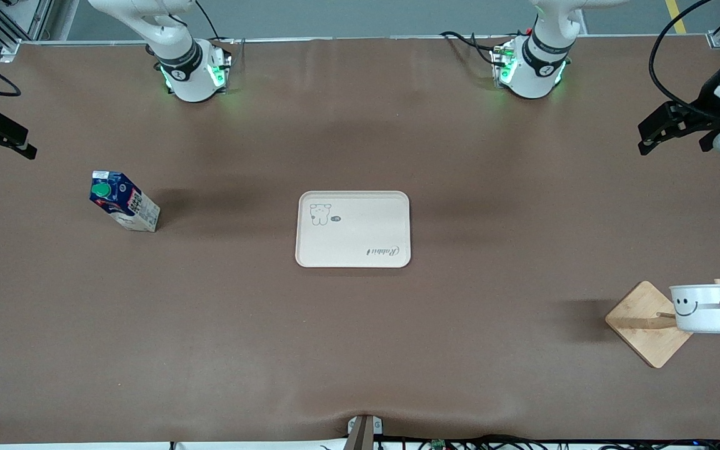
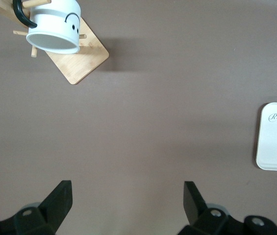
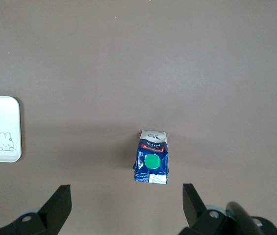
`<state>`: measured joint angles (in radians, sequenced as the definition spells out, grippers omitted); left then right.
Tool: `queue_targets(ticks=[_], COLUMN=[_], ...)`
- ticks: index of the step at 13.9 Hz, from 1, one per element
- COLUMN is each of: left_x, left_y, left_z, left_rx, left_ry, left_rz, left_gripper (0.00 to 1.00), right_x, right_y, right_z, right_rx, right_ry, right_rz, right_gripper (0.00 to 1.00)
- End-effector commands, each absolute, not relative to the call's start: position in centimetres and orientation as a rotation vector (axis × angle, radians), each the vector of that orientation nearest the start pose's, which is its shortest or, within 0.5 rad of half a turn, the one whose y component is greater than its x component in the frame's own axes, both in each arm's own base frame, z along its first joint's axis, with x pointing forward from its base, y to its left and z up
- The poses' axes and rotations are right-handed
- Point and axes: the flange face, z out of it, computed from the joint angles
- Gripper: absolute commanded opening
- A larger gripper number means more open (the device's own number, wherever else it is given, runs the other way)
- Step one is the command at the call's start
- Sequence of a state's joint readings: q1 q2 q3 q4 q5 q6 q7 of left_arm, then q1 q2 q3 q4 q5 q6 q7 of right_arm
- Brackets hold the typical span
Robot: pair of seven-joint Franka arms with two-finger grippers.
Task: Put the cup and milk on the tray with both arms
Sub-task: 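Reach the right gripper to the milk carton while the left gripper reaches the mug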
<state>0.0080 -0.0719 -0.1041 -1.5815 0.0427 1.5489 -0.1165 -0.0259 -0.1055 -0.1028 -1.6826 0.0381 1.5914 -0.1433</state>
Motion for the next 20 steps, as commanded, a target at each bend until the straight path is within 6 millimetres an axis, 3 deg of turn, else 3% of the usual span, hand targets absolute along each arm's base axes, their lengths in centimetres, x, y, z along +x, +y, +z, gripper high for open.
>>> queue_targets(ticks=[1,6,9,11,14,20], left_x=[53.0,53.1,54.2,55.1,56.9,58.9], left_y=[-4.6,-4.7,-4.2,-2.2,1.3,9.2], left_z=[66.2,66.1,64.2,63.1,59.2,52.0], left_rx=[-3.094,-3.093,-3.094,-3.095,-3.094,-3.051], left_ry=[-0.020,-0.023,-0.040,-0.107,-0.199,-0.389], left_rz=[-0.073,-0.071,-0.017,-0.006,-0.065,-0.395], left_gripper=[1.00,1.00,1.00,1.00,1.00,1.00], right_x=[51.7,51.7,52.0,52.2,53.2,56.4], right_y=[-6.3,-6.4,-6.7,-6.9,-6.5,-7.1], right_z=[63.6,63.6,63.0,62.7,61.1,52.6], right_rx=[-3.097,-3.097,-3.097,-3.094,-3.100,-3.088], right_ry=[-0.001,-0.013,0.007,0.014,-0.006,0.024], right_rz=[-0.034,-0.034,-0.020,-0.011,0.038,0.288], right_gripper=[1.00,1.00,1.00,1.00,1.00,1.00])
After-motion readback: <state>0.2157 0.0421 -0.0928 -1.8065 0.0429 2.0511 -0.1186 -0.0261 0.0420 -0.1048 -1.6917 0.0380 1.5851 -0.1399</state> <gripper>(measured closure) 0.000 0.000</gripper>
